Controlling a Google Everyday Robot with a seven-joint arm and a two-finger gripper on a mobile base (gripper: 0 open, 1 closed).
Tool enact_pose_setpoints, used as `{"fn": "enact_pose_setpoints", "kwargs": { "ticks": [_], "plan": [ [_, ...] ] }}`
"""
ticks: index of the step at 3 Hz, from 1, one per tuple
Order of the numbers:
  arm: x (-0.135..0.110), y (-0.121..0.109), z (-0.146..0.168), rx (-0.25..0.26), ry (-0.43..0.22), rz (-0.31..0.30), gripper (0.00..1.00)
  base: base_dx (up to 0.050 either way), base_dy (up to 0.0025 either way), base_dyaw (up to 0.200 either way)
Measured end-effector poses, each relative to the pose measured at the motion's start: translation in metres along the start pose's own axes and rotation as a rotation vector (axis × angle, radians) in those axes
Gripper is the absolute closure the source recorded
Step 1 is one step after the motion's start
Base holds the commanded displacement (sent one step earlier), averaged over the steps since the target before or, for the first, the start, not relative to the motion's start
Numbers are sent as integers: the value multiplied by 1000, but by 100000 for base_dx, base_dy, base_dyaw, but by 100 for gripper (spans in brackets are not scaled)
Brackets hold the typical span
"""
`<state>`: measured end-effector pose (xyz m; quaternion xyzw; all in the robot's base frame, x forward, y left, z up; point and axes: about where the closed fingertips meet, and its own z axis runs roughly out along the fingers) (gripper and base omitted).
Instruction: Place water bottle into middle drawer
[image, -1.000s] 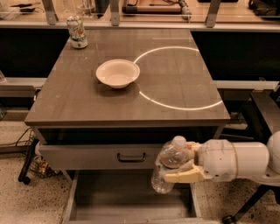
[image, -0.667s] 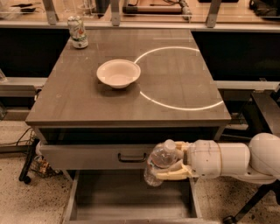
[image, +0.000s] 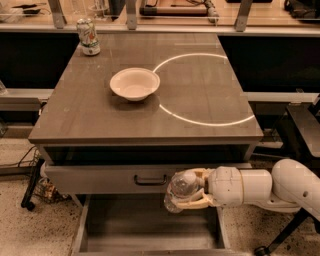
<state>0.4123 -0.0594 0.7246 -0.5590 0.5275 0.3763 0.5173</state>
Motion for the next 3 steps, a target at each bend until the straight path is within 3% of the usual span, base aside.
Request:
{"fn": "enact_pose_setpoints", "kwargs": {
  "ticks": [3],
  "plan": [
    [66,30,-12,-37,3,28,100,0,0,0]
  ]
}}
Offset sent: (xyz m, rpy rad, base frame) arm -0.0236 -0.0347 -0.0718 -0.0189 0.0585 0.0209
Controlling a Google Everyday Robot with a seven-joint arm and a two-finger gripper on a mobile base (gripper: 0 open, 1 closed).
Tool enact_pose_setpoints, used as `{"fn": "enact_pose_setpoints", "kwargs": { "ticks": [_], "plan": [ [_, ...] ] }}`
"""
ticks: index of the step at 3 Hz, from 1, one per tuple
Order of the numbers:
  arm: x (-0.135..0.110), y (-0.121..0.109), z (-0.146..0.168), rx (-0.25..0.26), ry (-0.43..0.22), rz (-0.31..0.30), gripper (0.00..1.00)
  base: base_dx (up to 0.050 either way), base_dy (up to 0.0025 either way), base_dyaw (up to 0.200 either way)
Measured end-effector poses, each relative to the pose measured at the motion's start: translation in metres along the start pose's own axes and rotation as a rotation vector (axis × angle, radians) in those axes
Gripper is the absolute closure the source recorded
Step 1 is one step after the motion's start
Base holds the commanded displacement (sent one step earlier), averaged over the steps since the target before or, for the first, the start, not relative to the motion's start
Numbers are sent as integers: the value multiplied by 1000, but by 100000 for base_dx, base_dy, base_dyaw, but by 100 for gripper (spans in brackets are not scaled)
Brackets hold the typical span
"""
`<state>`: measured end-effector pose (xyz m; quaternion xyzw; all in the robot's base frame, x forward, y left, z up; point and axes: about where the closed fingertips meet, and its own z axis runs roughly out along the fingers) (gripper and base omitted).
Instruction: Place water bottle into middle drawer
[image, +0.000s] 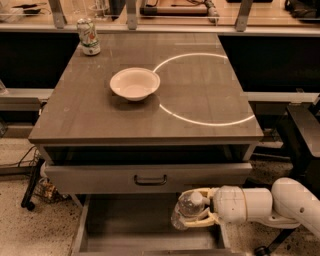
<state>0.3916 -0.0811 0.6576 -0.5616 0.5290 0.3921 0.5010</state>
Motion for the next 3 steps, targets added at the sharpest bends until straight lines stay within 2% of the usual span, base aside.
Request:
{"fn": "enact_pose_setpoints", "kwargs": {
  "ticks": [1,2,3],
  "plan": [
    [31,6,3,-4,16,-8,100,0,0,0],
    [63,1,11,8,35,-17,79,0,0,0],
    [66,3,13,0,37,-19,99,0,0,0]
  ]
}}
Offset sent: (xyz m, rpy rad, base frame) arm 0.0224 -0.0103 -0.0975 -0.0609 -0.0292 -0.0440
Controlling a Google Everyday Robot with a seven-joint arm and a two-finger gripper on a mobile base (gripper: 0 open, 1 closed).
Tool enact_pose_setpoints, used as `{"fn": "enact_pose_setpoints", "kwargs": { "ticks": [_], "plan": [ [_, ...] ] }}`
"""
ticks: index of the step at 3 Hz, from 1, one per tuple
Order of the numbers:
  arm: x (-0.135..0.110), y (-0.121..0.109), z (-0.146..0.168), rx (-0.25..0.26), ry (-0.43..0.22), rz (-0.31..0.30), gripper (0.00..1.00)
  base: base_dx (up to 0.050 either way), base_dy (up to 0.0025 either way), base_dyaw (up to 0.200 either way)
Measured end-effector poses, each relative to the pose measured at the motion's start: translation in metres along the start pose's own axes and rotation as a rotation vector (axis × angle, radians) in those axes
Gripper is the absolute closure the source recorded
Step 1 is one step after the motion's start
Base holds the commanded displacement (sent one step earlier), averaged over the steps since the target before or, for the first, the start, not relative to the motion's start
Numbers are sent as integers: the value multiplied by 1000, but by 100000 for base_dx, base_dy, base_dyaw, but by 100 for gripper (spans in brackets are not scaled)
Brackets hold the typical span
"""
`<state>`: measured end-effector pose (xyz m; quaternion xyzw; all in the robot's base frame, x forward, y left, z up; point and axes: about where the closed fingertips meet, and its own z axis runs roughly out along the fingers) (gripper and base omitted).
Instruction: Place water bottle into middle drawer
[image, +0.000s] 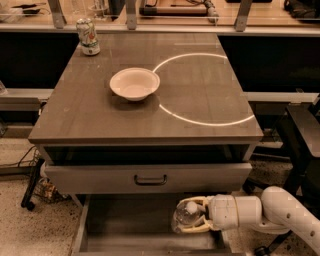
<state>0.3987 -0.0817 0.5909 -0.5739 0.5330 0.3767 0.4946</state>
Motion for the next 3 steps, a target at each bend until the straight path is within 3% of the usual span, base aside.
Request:
{"fn": "enact_pose_setpoints", "kwargs": {
  "ticks": [3],
  "plan": [
    [82,19,2,-8,48,15,100,0,0,0]
  ]
}}
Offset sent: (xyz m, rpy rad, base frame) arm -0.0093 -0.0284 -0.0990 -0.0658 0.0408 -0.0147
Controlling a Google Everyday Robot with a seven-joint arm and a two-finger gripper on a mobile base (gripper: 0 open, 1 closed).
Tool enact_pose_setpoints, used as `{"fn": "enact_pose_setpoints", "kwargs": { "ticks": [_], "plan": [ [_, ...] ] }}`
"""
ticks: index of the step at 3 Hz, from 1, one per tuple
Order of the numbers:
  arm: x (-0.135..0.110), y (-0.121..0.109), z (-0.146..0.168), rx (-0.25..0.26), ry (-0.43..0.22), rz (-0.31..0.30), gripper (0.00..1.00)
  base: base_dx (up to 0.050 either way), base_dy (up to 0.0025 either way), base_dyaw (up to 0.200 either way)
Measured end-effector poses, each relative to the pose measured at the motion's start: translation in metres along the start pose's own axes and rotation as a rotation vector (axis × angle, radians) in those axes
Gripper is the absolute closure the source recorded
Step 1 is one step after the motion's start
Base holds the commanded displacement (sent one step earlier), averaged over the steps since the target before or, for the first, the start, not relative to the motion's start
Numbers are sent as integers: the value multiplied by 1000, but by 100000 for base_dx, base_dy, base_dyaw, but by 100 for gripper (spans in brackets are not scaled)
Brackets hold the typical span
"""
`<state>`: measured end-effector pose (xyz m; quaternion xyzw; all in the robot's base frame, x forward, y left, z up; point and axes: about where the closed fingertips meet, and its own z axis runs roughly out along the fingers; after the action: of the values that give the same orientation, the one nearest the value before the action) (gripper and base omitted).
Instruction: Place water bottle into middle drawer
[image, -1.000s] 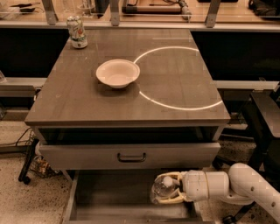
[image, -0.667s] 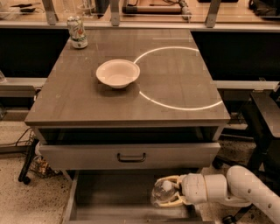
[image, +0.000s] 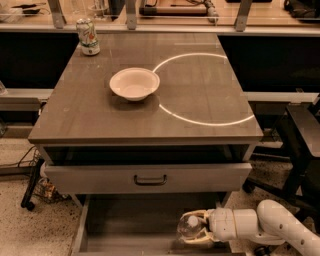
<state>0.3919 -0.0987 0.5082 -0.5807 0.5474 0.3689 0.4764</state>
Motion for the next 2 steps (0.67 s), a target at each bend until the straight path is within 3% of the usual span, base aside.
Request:
{"fn": "enact_pose_setpoints", "kwargs": {
  "ticks": [2],
  "plan": [
    [29,-10,7,40,14,-1,58,0,0,0]
  ]
}}
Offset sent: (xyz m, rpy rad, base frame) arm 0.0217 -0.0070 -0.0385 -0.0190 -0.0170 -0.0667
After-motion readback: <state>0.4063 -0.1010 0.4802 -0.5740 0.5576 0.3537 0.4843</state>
